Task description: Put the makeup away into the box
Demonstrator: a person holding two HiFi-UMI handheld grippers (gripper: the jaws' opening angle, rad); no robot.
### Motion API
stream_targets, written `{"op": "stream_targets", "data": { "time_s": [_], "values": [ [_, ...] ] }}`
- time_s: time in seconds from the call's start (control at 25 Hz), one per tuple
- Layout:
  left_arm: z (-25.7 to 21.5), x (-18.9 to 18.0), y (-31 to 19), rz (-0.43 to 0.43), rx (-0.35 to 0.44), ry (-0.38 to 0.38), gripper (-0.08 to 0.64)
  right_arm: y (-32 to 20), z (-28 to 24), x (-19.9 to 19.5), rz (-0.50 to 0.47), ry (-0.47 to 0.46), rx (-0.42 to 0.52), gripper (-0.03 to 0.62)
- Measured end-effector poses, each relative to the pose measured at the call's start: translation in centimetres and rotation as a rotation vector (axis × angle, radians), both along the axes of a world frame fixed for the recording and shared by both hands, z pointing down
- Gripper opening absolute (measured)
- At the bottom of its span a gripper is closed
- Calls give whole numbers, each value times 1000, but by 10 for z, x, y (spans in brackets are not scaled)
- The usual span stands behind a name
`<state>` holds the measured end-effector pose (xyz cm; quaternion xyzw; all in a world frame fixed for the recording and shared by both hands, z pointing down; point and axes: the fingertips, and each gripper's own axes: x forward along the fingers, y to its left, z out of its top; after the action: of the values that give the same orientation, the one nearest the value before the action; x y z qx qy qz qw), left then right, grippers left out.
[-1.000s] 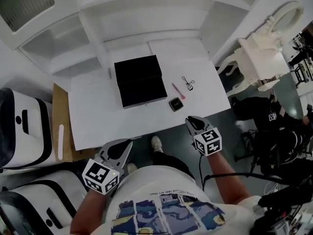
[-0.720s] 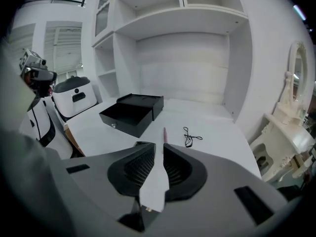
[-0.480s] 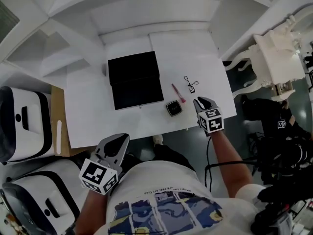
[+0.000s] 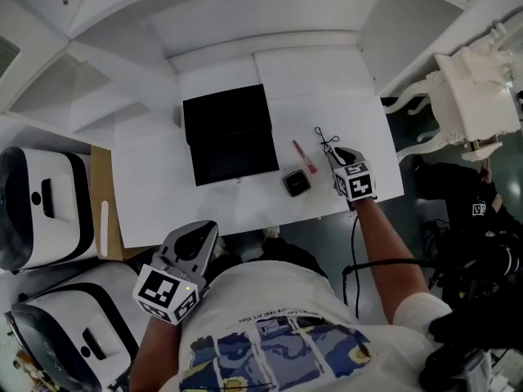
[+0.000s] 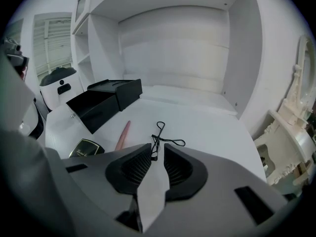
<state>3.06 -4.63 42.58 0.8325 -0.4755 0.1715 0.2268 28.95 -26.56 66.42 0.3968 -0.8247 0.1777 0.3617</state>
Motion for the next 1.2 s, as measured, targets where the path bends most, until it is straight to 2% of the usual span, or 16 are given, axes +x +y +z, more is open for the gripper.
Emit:
{"op": "stream_targets", "data": {
  "time_s": [0.32,0.84,1.2],
  "values": [
    [1,-12,-6,-7,-7,-6,14,-6,8,0,7,21,-15,43],
    [-6,-37,-16,31,15,12,14,-6,-12,8,82,53,12,29],
    [-10,-63,-9,64,40,41,14,12,-52,-22,73,49,50,29]
  ]
}}
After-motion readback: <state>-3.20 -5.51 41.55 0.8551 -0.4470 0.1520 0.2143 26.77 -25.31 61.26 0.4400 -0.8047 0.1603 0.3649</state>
